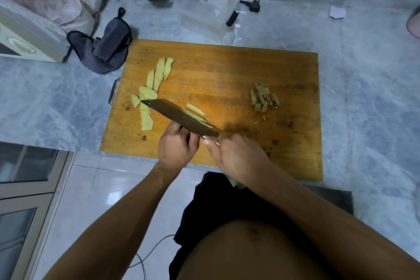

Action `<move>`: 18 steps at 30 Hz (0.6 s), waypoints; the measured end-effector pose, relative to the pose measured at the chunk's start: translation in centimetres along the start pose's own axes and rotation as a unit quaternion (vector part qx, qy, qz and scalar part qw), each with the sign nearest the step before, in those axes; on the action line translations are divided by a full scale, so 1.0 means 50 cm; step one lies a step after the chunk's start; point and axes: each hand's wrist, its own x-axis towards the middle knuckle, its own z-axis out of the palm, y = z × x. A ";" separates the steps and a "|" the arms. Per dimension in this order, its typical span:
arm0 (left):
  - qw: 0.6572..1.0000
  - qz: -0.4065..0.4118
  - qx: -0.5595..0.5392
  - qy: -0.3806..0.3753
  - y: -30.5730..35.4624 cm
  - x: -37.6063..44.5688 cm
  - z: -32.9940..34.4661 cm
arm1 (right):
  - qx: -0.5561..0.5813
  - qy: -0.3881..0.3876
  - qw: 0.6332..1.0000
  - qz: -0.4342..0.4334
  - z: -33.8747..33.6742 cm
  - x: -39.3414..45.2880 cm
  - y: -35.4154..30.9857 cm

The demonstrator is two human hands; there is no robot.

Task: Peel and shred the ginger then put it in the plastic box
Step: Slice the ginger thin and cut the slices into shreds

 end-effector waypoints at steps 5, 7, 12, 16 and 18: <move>1.000 -0.011 -0.009 -0.013 -0.003 0.000 0.001 | 0.001 -0.012 1.000 0.011 0.012 0.012 -0.006; 1.000 -0.010 -0.006 -0.016 -0.005 -0.001 0.002 | -0.007 -0.012 1.000 0.008 0.014 0.016 -0.010; 1.000 -0.004 0.005 -0.027 -0.011 -0.001 0.005 | 0.017 -0.021 1.000 0.015 0.007 0.040 -0.021; 1.000 -0.001 0.009 -0.018 -0.004 -0.003 0.003 | 0.030 -0.012 0.999 -0.014 -0.014 0.022 -0.021; 1.000 -0.003 0.004 -0.005 -0.001 0.001 0.000 | 0.013 -0.001 1.000 -0.014 -0.019 0.010 -0.017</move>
